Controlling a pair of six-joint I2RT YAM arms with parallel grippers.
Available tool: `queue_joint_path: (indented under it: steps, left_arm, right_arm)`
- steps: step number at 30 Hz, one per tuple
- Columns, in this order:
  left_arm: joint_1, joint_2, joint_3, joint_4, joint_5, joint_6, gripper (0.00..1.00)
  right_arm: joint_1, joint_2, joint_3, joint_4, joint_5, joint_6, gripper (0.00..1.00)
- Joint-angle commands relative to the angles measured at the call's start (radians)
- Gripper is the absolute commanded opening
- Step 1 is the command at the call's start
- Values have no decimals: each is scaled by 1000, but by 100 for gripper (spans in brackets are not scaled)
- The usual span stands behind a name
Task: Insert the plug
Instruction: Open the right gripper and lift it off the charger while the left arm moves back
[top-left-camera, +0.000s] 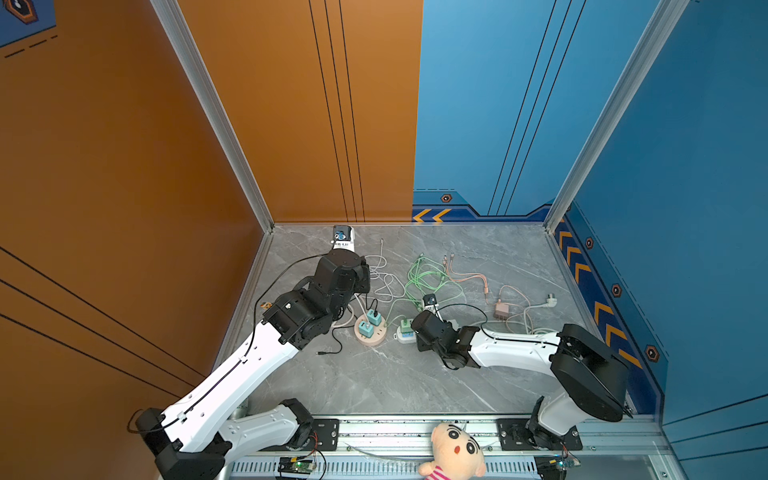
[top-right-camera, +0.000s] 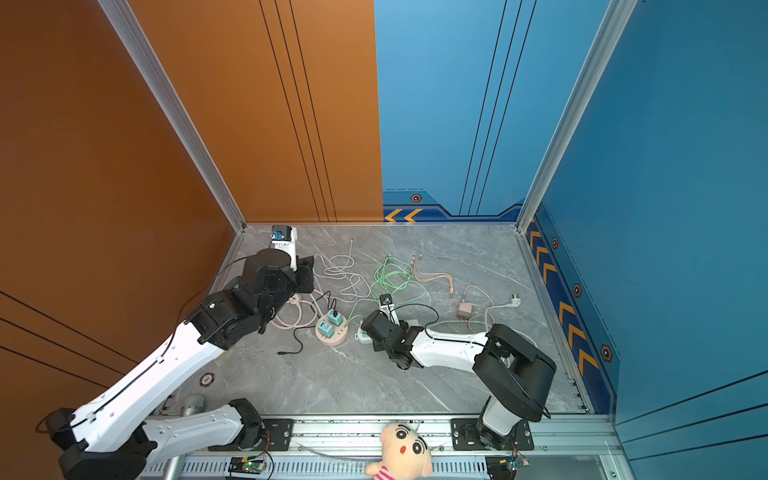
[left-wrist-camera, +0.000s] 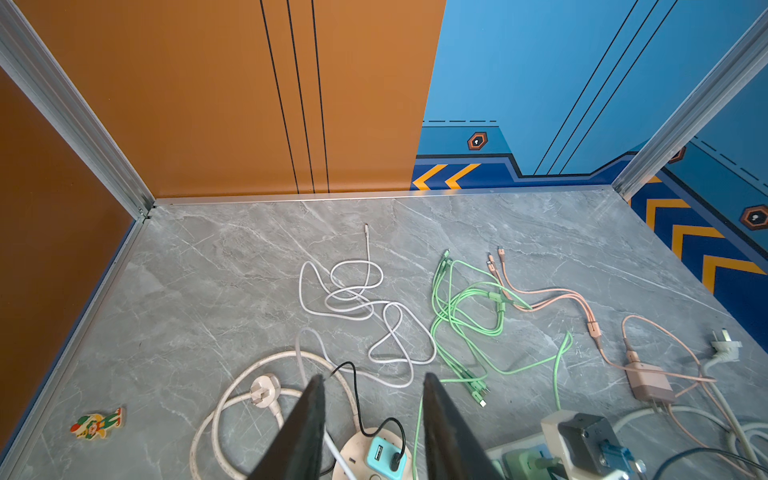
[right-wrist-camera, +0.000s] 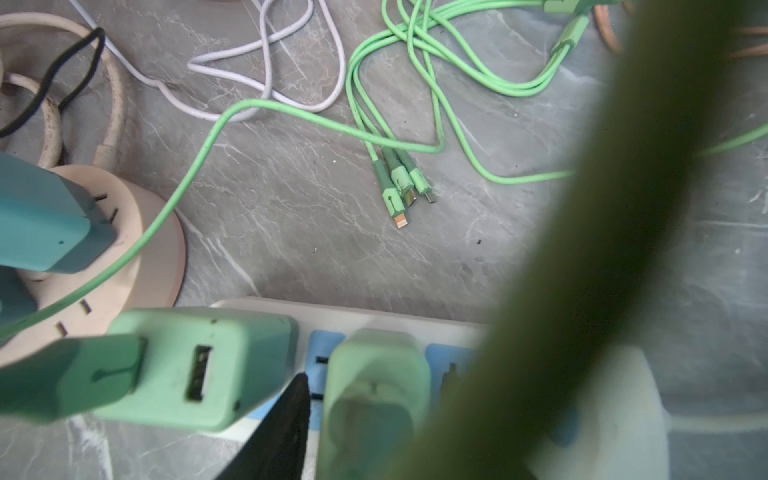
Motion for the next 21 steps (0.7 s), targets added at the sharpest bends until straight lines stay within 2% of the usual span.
queue_joint_path:
  steps: [1, 14, 21]
  left_arm:
    - [-10, -17, -15, 5, -31, -8, 40]
    - [-10, -19, -2, 5, -3, -11, 41]
    - [-14, -10, 13, 5, 25, -2, 42]
  right_arm:
    - [4, -54, -14, -35, -18, 0, 56]
    - [70, -240, -64, -161, 16, 0, 62]
    - [64, -407, -73, -282, 136, -18, 67]
